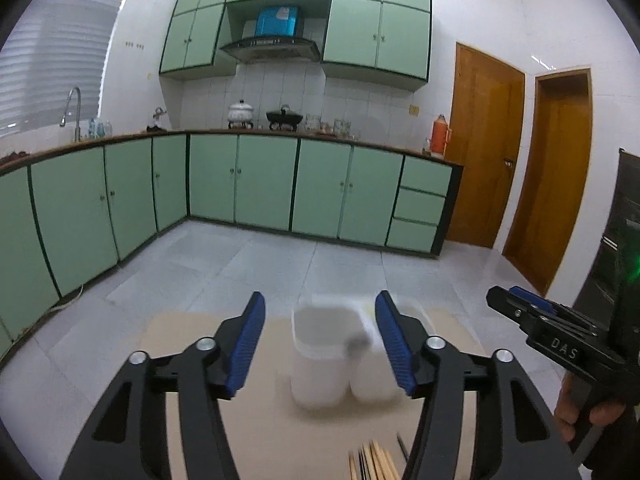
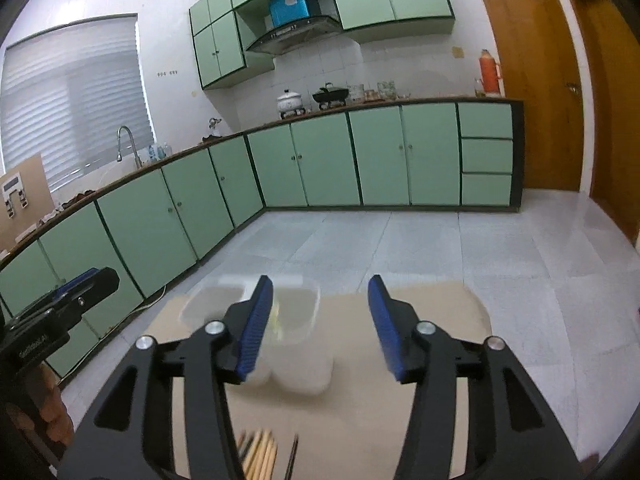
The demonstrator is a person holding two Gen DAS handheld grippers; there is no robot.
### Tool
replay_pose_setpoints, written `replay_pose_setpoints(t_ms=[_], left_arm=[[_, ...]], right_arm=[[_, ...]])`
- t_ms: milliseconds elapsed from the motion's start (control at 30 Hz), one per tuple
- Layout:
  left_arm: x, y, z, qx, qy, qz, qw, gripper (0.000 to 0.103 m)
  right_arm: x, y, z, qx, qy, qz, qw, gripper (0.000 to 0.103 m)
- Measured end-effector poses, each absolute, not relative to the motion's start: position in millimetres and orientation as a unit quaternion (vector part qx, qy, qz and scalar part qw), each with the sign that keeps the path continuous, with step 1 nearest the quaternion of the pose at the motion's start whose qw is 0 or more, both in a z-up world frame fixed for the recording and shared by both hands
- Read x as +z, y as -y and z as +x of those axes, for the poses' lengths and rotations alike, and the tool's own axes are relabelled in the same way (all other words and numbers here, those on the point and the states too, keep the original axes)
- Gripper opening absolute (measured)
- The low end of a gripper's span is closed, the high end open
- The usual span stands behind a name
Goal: Organize utensils
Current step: 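Grasp a plain wooden chopstick with the left tool while the right grasps a black chopstick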
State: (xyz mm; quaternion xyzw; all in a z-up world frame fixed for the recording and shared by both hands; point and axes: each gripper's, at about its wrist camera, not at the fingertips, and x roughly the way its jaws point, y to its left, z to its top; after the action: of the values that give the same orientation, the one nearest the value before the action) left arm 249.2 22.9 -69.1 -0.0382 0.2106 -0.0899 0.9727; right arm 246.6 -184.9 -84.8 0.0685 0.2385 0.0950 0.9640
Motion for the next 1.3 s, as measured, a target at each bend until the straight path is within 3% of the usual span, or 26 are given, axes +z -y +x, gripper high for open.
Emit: replay_pose_setpoints(t_ms=[400,900,1033,1300], left_arm=[[-155,-27,147,-0.083,-0.335,-0.026,0.938,0.060],[-194,-19,96,-0.078,-0.368,-0.015,0.927,0.060],[-202,-15,91,-0.085,-0.378,-0.007,0.922,0.060],[-216,-6,91,-0.093,-0.401,0.007,0.911,0.059]], right_arm=[[-173,175,114,0.079,-0.356,0.058,0.929,0.052],[-210,134,60,0.122,-0.402,0.017,0.908,0.036],[-218,129,63,0.121,-0.416,0.013,0.901,0.027],[-222,123,61,0.121,-0.418,0.004,0.900,0.024]])
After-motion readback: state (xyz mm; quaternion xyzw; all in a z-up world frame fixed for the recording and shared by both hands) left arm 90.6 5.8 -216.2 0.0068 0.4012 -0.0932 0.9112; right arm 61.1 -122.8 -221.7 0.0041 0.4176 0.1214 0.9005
